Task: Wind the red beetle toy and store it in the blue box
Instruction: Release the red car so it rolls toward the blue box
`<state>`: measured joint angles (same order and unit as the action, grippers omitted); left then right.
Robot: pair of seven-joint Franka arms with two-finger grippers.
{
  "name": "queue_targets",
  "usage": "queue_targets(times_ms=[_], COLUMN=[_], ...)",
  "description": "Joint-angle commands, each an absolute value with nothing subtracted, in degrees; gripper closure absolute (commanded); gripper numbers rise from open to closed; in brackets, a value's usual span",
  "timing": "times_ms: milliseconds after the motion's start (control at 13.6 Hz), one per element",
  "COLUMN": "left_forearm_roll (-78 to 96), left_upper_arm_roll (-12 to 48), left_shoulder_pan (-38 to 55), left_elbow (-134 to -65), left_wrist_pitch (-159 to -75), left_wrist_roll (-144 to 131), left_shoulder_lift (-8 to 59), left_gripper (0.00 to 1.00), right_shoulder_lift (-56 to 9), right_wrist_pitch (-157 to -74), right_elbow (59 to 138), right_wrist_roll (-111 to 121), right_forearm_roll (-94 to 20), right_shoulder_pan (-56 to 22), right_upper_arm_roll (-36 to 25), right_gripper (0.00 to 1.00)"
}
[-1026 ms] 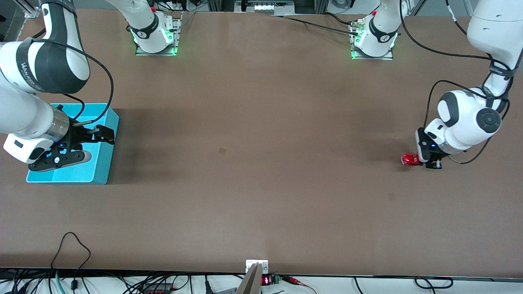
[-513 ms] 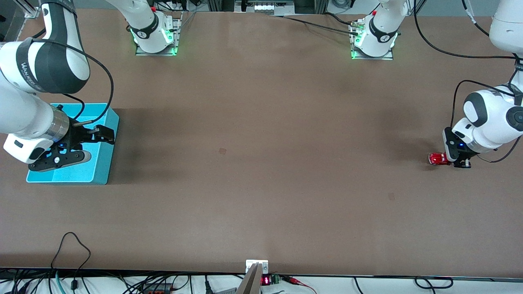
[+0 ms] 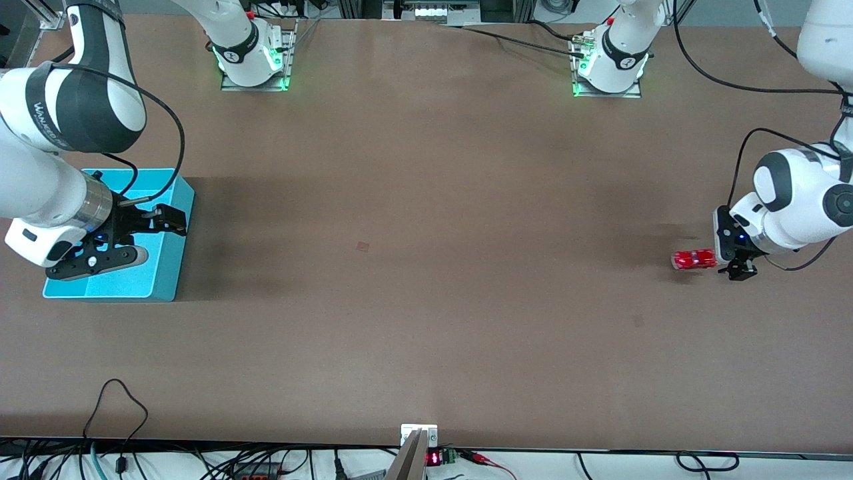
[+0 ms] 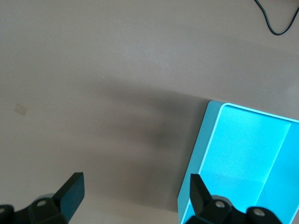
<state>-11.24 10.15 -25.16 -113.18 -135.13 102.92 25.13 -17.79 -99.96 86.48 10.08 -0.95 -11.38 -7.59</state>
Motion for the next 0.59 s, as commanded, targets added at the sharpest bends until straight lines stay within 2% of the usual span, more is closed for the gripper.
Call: queue_targets(times_ms=[0, 513], left_forearm_roll=[-12.0, -2.0], left_upper_arm_roll=[14.6, 15.3], left_shoulder_pan=[-25.4, -17.9], left_elbow=[-110.2, -109.9], left_wrist_pitch=[-129.5, -129.5], left_wrist_roll=[103.2, 95.8], left_shoulder_lift=[20.7, 17.8], left_gripper=[0.0, 0.0], right_shoulder_lift=[-17.6, -17.6], right_wrist_pitch=[-99.4, -99.4], right_elbow=[86.2, 86.2], right_wrist_roll=[9.5, 9.7], right_forearm_roll=[-0.3, -0.3], right_shoulder_pan=[-11.3, -11.2], right_upper_arm_roll=[-7.6, -7.6], right_gripper=[0.0, 0.0])
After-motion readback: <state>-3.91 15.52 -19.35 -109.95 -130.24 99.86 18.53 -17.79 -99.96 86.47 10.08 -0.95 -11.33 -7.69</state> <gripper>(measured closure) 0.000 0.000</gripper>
